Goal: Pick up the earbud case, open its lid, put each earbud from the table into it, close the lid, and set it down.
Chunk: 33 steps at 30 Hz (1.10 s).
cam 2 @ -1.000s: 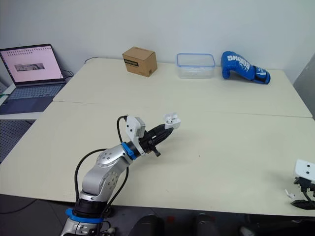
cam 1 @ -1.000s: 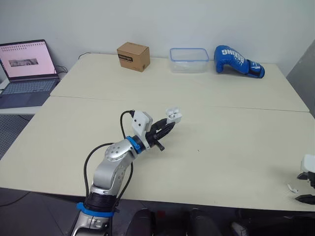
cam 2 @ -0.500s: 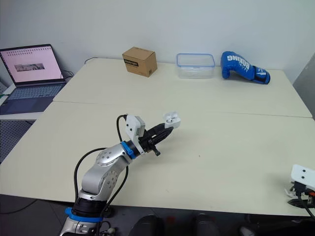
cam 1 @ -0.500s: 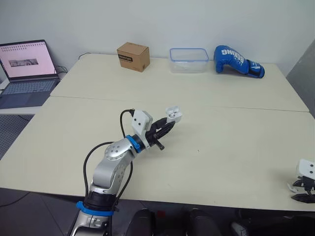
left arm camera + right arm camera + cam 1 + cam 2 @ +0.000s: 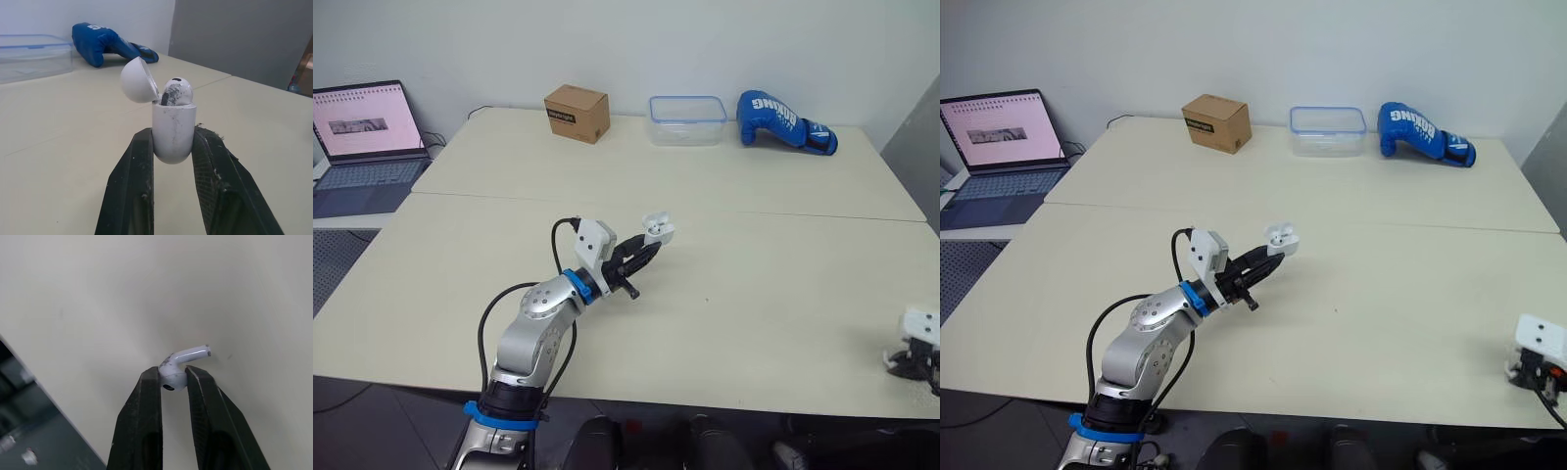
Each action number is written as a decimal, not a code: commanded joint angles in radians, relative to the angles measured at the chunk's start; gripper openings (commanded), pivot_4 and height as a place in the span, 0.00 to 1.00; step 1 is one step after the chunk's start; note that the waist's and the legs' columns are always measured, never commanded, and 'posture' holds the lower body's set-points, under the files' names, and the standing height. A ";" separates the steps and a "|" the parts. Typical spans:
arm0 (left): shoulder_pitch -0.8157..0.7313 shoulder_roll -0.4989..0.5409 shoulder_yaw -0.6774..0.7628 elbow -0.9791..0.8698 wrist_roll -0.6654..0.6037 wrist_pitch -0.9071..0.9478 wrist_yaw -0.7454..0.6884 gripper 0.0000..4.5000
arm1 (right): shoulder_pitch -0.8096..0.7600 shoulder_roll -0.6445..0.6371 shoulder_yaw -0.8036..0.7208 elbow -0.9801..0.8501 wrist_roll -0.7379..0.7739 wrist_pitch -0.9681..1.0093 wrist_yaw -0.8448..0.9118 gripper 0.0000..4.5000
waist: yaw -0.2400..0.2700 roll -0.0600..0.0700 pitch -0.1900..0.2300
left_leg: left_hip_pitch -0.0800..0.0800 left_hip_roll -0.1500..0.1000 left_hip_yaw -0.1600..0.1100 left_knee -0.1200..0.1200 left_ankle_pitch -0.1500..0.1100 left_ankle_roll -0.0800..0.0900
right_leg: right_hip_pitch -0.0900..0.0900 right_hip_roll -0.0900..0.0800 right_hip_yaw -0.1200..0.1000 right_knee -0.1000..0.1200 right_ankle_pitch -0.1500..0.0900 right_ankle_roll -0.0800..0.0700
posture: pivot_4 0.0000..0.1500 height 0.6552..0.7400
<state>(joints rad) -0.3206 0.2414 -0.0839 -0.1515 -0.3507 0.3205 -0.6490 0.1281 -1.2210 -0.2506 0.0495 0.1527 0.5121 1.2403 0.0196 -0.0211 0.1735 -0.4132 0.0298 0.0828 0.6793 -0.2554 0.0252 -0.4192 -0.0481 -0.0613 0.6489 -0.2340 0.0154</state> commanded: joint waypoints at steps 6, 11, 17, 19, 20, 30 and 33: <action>-0.002 0.002 0.000 -0.033 -0.008 -0.018 -0.005 0.16 | -0.382 0.144 -0.055 -0.035 0.129 1.047 -0.331 0.08 | 0.004 0.000 0.000 | -0.001 0.000 -0.001 0.000 0.000 0.000 | 0.000 -0.002 -0.001 0.000 0.003 -0.006 | 1.00 1.00; -0.001 0.004 -0.001 -0.034 -0.007 -0.015 -0.002 0.16 | -0.392 0.184 -0.074 -0.023 0.271 1.102 -0.502 0.08 | 0.007 0.000 0.000 | -0.003 -0.002 -0.001 0.000 0.000 0.000 | -0.001 -0.003 -0.002 -0.001 0.003 -0.006 | 1.00 1.00; -0.004 0.010 -0.001 -0.035 -0.007 -0.013 0.000 0.16 | -0.357 0.225 -0.120 -0.034 0.445 1.102 -0.721 0.31 | 0.004 -0.001 -0.001 | -0.002 -0.001 -0.001 0.000 0.000 0.001 | 0.000 -0.002 -0.001 -0.001 0.003 -0.005 | 1.00 1.00; -0.003 0.011 -0.001 -0.036 -0.006 -0.012 0.000 0.16 | -0.361 0.226 -0.129 -0.019 0.492 1.102 -0.777 0.45 | 0.003 -0.002 -0.002 | -0.002 -0.001 -0.001 0.000 0.000 0.001 | 0.000 -0.001 -0.001 -0.001 0.002 -0.003 | 1.00 1.00; -0.005 0.012 -0.001 -0.036 -0.006 -0.011 0.000 0.16 | -0.368 0.225 -0.133 -0.006 0.516 1.102 -0.806 0.53 | 0.003 -0.003 -0.003 | -0.002 -0.001 -0.001 0.000 0.000 0.001 | 0.000 -0.001 -0.001 -0.001 0.002 -0.003 | 1.00 1.00; -0.002 0.020 0.000 -0.028 -0.010 -0.014 -0.004 0.16 | -0.492 -0.016 -0.070 0.138 0.662 1.102 -0.847 1.00 | 0.003 -0.004 -0.005 | -0.003 -0.001 0.001 0.000 -0.001 0.002 | -0.001 -0.001 0.001 -0.002 0.003 -0.004 | 1.00 1.00; -0.004 0.012 -0.004 -0.020 -0.008 -0.021 -0.002 0.16 | -0.450 -0.112 0.057 0.024 0.585 0.835 -0.606 1.00 | 0.002 -0.004 -0.005 | -0.002 0.000 0.000 -0.001 -0.001 0.002 | -0.001 0.000 0.000 -0.002 0.001 -0.001 | 1.00 1.00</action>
<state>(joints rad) -0.3134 0.2612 -0.0871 -0.1514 -0.3505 0.3204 -0.6472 -0.3279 -1.2912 -0.2425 0.1441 0.7742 1.4901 0.5032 0.0221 -0.0252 0.1684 -0.4152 0.0298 0.0829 0.6785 -0.2564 0.0274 -0.4204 -0.0477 -0.0612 0.6472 -0.2334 0.0154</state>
